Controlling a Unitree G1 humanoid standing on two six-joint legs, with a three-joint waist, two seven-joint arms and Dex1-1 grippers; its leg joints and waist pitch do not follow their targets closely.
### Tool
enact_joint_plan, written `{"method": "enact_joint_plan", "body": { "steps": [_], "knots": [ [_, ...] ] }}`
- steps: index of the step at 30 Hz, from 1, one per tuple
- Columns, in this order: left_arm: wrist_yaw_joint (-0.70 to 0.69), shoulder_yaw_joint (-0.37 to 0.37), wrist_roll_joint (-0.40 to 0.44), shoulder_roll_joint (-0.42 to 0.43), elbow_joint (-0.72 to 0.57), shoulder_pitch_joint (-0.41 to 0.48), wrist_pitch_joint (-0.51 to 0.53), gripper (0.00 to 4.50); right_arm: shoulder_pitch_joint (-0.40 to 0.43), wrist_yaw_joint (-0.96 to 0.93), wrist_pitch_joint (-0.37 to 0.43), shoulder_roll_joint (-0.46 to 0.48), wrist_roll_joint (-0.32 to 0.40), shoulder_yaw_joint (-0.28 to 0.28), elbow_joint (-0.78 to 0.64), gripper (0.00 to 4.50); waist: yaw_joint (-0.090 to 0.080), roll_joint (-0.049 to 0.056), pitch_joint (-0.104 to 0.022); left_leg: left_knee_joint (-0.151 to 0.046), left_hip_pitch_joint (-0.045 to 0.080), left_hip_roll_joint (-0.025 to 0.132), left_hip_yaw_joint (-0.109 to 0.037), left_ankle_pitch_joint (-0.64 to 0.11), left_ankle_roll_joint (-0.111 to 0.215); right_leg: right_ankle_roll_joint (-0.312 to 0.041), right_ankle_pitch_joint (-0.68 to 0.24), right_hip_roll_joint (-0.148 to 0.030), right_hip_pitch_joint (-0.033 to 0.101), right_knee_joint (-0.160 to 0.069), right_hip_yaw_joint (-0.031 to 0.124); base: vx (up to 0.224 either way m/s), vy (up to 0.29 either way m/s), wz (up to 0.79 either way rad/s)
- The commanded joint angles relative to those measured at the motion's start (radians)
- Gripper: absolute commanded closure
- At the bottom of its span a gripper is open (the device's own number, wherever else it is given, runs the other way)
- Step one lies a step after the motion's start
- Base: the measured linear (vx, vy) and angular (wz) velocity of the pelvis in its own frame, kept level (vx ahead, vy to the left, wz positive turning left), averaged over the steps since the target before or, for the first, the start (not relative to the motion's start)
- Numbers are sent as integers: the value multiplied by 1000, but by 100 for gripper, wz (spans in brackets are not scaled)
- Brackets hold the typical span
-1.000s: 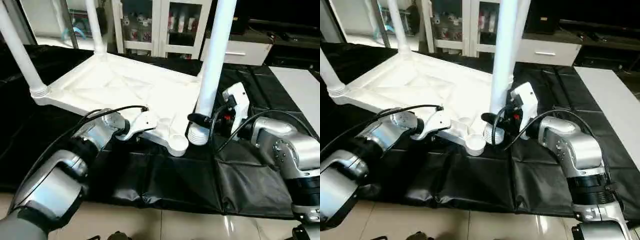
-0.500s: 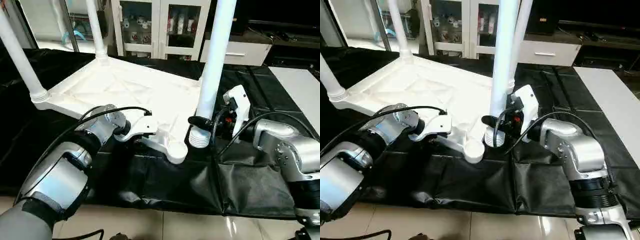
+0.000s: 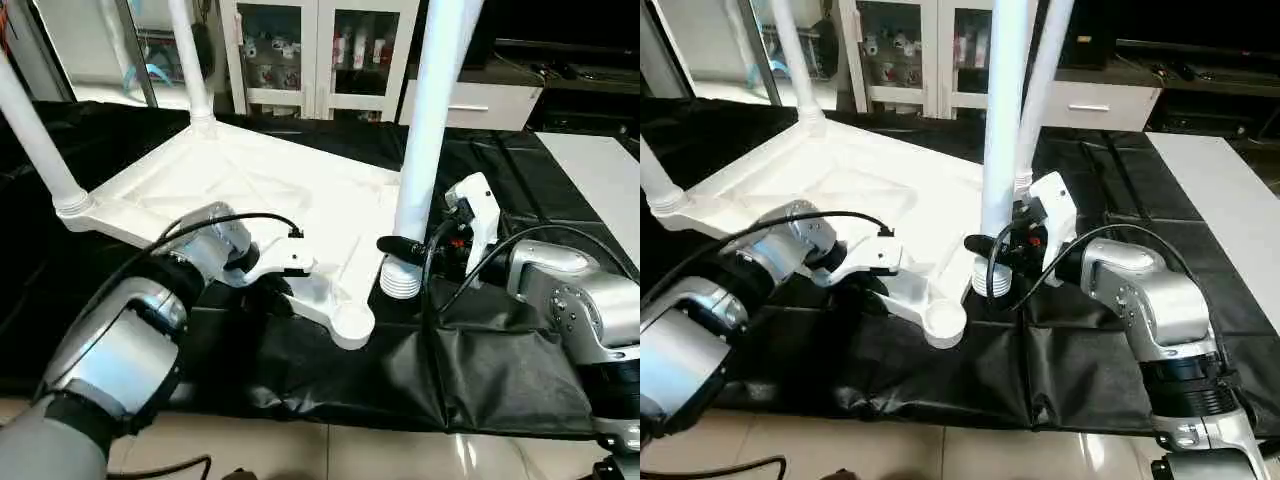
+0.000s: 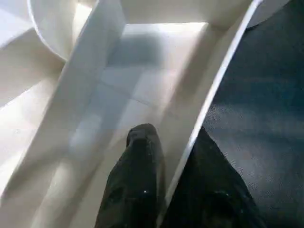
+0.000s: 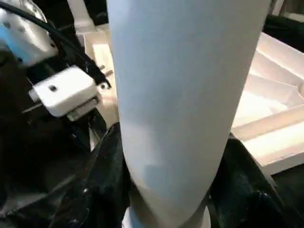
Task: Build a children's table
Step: Rotate table base
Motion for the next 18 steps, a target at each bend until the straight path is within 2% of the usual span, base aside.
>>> {"method": "enact_joint_plan", "body": {
  "steps": [1, 2, 3, 4, 5, 6, 9, 10, 11, 12, 13, 14, 15, 16, 17, 18],
  "knots": [
    [155, 75, -55, 4, 34, 42, 99, 391, -6, -20, -18, 1, -1, -15, -15, 262, 5, -8, -60, -71, 6, 15, -7, -235, 1, -190, -348, -79, 54, -88, 39, 0, 0, 0],
    [180, 98, -63, 20, 1, 69, 136, 392, -5, -31, -21, 7, -5, -16, -11, 262, 1, -11, -61, -72, 3, 16, -9, -233, -2, -186, -351, -80, 57, -85, 39, 0, 0, 0],
    [186, 107, -62, 30, -21, 85, 149, 392, -5, -34, -22, 9, -7, -17, -10, 262, -7, -12, -59, -76, -8, 13, -13, -223, -2, -167, -372, -79, 63, -87, 35, 0, 0, 0],
    [192, 114, -61, 39, -42, 100, 161, 392, -4, -36, -23, 10, -8, -17, -8, 262, -12, -15, -61, -76, -11, 11, -14, -213, -2, -141, -397, -80, 65, -89, 31, 0, 0, 0],
    [201, 124, -61, 49, -67, 118, 175, 392, -3, -39, -23, 13, -10, -17, -6, 262, -15, -14, -62, -76, -16, 9, -15, -204, -1, -132, -398, -79, 67, -89, 31, -7, 2, -18],
    [212, 135, -55, 64, -112, 146, 194, 397, -3, -45, -23, 17, -12, -18, -3, 262, -23, -22, -64, -76, -19, 10, -16, -190, -1, -123, -385, -79, 68, -88, 29, -7, 2, -18],
    [242, 165, -37, 102, -269, 242, 249, 407, -7, -64, -28, 35, -21, -19, 15, 262, -39, -18, -60, -73, -11, 8, -12, -207, 8, -119, -432, -77, 52, -96, 29, 0, 0, 0],
    [247, 170, -37, 107, -306, 263, 259, 407, -9, -69, -29, 39, -23, -19, 19, 262, -42, -28, -59, -71, -11, 6, -10, -207, 14, -111, -453, -75, 49, -101, 28, 0, 0, 0],
    [241, 169, -37, 117, -366, 298, 255, 411, -12, -82, -32, 48, -28, -19, 26, 262, -43, -19, -59, -71, -9, 6, -10, -203, 17, -110, -464, -73, 44, -102, 29, 0, 0, 0],
    [214, 167, -50, 124, -439, 342, 225, 415, -16, -101, -39, 59, -36, -19, 38, 262, -45, -23, -61, -74, -9, 13, -12, -198, 15, -113, -448, -77, 43, -96, 31, 0, 0, 0],
    [207, 167, -55, 125, -459, 353, 213, 420, -18, -106, -40, 61, -38, -19, 42, 262, -47, -19, -59, -74, -4, 14, -10, -206, 15, -118, -444, -73, 36, -99, 32, 0, 0, 0],
    [176, 165, -82, 127, -516, 390, 127, 424, -22, -121, -49, 71, -43, -21, 55, 262, -49, -29, -60, -73, -4, 14, -7, -204, 19, -120, -438, -71, 35, -100, 32, 0, 0, 0],
    [157, 165, -100, 127, -544, 407, 95, 427, -24, -131, -53, 77, -45, -24, 62, 262, -47, -30, -61, -75, -6, 15, -8, -200, 20, -127, -421, -74, 35, -96, 33, 0, 0, 0],
    [142, 160, -110, 131, -565, 423, 53, 438, -27, -144, -58, 86, -47, -28, 71, 262, -43, -23, -62, -75, -2, 15, -6, -195, 19, -131, -398, -71, 32, -93, 35, 0, 0, 0],
    [149, 151, -100, 139, -583, 434, 32, 438, -30, -160, -67, 95, -52, -32, 80, 262, -39, -21, -63, -76, 0, 19, -7, -194, 18, -137, -378, -73, 30, -92, 37, 0, 0, 0],
    [164, 144, -86, 145, -588, 438, 7, 447, -33, -175, -74, 105, -56, -35, 88, 262, -37, -23, -63, -78, 0, 21, -5, -189, 14, -149, -323, -70, 29, -85, 39, 0, 0, 0]
  ]
}}
